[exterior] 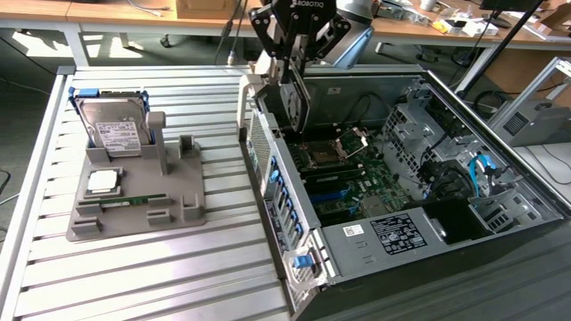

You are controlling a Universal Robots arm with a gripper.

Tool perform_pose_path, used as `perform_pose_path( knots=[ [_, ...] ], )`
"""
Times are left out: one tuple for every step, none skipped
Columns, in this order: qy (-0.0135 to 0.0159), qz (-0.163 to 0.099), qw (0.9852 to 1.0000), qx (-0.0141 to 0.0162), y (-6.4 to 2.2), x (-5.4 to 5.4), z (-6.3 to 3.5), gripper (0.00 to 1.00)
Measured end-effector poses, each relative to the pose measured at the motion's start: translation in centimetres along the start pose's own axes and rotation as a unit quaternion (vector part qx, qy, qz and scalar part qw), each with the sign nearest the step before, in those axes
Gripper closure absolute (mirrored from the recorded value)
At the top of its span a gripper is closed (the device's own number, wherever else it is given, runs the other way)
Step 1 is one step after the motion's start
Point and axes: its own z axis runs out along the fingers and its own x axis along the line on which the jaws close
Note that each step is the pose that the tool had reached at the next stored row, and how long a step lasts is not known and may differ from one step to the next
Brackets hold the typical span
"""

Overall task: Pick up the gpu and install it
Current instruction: 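Pick up the gpu and move the gpu toward the slot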

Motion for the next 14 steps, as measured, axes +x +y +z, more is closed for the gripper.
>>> perform_pose_path(
  knots=[
    [0.0, 0.0, 1.0, 0.0002, 0.01, -0.1, 0.0, 0.73],
    [0.0, 0.0, 1.0, 0.0003, 0.01, -0.1, 0.0, 0.73],
    [0.0, 0.0, 1.0, 0.0004, 0.02, -0.2, 0.01, 0.73],
    [0.0, 0.0, 1.0, 0.0006, 0.02, -0.3, 0.01, 0.73],
    [-0.0001, 0.0, 1.0, 0.0007, 0.03, -0.4, 0.01, 0.73],
    [0.0, 0.0, 1.0, 0.0009, 0.04, -0.5, 0.01, 0.73],
    [0.0, 0.0, 1.0, 0.0011, 0.04, -0.5, 0.01, 0.73],
    [-0.0001, 0.0, 1.0, 0.0012, 0.05, -0.6, 0.02, 0.73],
    [-0.0001, 0.0, 1.0, 0.0014, 0.06, -0.7, 0.02, 0.73],
    [-0.0001, 0.0, 1.0, 0.0015, 0.06, -0.8, 0.02, 0.73],
    [-0.0001, 0.0, 1.0, 0.0017, 0.07, -0.9, 0.03, 0.73],
    [-0.0001, 0.0, 1.0, 0.0019, 0.08, -1.0, 0.04, 0.73],
    [-0.0001, 0.0, 1.0, 0.0022, 0.09, -1.2, 0.04, 0.73],
    [-0.0001, 0.0, 1.0, 0.0025, 0.1, -1.3, 0.04, 0.73]
  ],
)
